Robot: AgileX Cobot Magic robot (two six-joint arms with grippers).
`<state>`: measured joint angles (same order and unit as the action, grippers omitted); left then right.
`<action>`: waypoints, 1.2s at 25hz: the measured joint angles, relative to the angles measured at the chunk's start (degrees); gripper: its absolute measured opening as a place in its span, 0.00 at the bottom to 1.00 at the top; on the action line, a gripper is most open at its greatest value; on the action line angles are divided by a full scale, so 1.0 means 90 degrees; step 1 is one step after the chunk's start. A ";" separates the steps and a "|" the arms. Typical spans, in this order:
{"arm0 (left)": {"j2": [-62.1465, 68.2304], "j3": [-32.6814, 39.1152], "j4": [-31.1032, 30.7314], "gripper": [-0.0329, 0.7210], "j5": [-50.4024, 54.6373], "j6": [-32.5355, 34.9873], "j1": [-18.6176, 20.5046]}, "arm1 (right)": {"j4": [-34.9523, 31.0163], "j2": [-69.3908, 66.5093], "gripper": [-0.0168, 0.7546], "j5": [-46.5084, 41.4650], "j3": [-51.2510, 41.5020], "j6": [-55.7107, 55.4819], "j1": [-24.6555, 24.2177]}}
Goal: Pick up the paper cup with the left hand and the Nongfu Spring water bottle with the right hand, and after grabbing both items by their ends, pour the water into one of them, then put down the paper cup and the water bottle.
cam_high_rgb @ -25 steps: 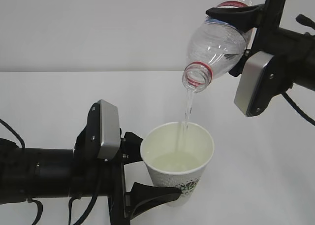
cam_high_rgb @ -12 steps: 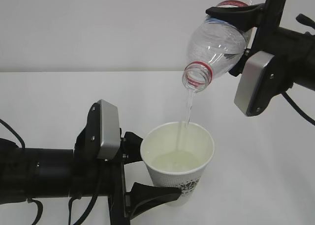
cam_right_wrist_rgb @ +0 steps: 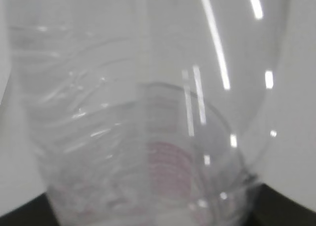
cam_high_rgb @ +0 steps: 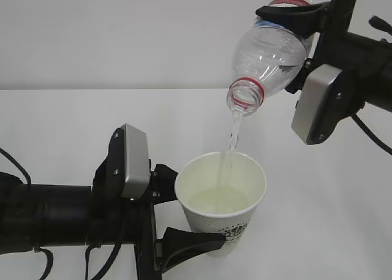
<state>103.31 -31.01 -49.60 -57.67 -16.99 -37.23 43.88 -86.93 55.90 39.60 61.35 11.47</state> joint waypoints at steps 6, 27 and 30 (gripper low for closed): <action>0.0000 0.0000 0.0000 0.75 0.0000 0.0010 0.0000 | 0.0000 0.0000 0.56 0.0061 0.0000 0.0015 0.0000; 0.0000 0.0000 -0.0313 0.75 -0.0106 0.0010 0.0000 | -0.0014 0.0000 0.56 0.0100 0.0000 0.0015 0.0000; 0.0000 0.0000 -0.0313 0.75 -0.0131 0.0010 0.0000 | -0.0014 0.0000 0.56 0.0100 0.0000 0.0015 0.0000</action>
<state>103.31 -31.01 -52.42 -58.85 -16.90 -37.23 43.75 -86.93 56.80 39.60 61.49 11.47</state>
